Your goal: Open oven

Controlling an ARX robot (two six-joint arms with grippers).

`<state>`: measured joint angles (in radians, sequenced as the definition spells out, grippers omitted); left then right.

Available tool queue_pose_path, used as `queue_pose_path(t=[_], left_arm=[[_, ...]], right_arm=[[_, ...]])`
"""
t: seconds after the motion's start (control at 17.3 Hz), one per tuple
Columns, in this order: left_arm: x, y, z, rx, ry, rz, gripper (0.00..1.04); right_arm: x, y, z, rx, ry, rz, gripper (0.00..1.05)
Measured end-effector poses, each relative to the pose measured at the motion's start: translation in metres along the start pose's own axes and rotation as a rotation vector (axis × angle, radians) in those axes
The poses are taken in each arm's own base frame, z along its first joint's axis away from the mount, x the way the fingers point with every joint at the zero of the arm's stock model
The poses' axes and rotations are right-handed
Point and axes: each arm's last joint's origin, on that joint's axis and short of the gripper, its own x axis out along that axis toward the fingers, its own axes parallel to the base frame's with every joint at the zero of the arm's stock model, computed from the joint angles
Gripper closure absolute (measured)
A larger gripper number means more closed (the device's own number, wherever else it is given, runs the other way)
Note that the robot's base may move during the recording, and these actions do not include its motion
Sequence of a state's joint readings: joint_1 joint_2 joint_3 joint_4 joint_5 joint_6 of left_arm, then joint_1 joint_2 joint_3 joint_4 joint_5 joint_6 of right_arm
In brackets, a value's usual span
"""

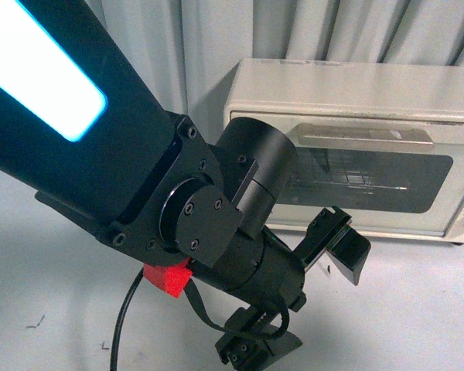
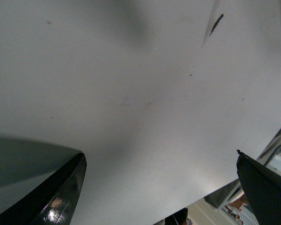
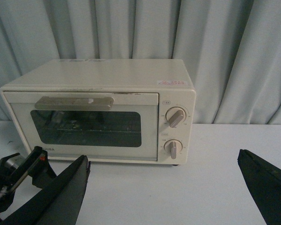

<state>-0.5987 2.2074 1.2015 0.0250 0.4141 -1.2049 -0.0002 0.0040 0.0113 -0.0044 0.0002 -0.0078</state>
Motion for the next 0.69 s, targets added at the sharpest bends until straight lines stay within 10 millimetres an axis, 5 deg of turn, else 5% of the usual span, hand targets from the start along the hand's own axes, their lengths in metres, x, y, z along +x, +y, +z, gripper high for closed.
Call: queue_pose_path(t=[0.69], left_arm=[[-0.0053, 0.0059, -0.0050, -0.033, -0.055, 0.069, 0.07]], right_arm=[[0.0000, 0.0000, 0.0000, 0.000, 0.000, 0.000, 0.06]])
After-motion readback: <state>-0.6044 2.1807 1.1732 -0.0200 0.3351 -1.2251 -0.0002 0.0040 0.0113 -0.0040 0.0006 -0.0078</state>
